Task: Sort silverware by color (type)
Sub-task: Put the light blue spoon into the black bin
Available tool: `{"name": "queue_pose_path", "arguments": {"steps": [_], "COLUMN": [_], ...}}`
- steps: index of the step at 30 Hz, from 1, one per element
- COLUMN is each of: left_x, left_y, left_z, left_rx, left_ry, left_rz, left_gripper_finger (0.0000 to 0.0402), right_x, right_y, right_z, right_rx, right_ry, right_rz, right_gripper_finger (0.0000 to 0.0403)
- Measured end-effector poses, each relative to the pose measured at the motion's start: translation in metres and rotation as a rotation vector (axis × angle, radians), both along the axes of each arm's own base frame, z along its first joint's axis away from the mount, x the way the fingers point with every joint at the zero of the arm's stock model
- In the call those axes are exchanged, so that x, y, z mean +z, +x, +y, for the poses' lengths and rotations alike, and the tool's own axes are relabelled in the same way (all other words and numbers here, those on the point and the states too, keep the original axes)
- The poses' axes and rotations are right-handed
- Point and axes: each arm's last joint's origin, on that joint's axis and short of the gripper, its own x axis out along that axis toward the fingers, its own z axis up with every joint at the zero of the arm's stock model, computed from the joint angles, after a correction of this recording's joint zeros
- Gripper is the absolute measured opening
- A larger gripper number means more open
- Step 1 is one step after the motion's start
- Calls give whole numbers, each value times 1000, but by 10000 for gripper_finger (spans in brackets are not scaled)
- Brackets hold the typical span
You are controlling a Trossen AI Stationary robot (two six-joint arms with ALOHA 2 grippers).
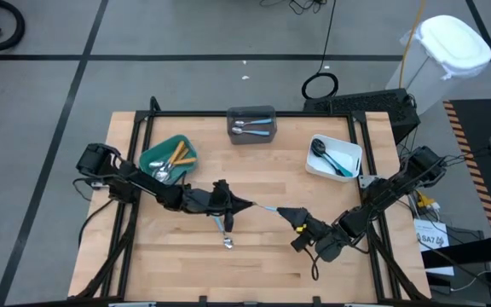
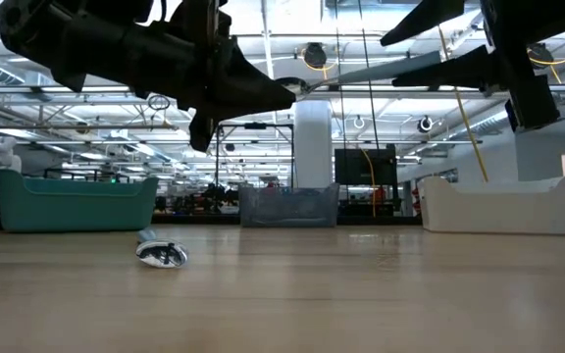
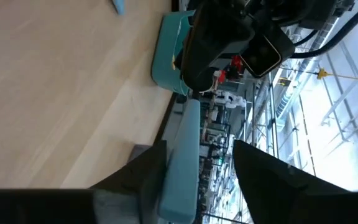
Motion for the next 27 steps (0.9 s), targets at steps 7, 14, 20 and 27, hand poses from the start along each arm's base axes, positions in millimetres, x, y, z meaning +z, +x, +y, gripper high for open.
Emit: {"name": "queue_pose_path", "arguments": {"steps": [7, 14, 20, 27], "left_x": [0, 0, 1, 1], "left_y": [0, 0, 0, 0], "left_z": [0, 0, 1, 1], "left_rx": [1, -2, -3, -8], "left_ry": [8, 16, 22, 21], "left_rz": [-2, -2, -1, 0], "left_gripper_finger": [3, 3, 3, 11], "right_x": [0, -1, -1, -1], "right_y": [0, 0, 0, 0], "right_z": [0, 0, 0, 0], "right_rx": [0, -9, -20, -23], "right_ry": [8, 47, 78, 90], "right_rz": [-3, -22, -41, -48], "right_gripper_finger": [130, 96, 62, 57]}}
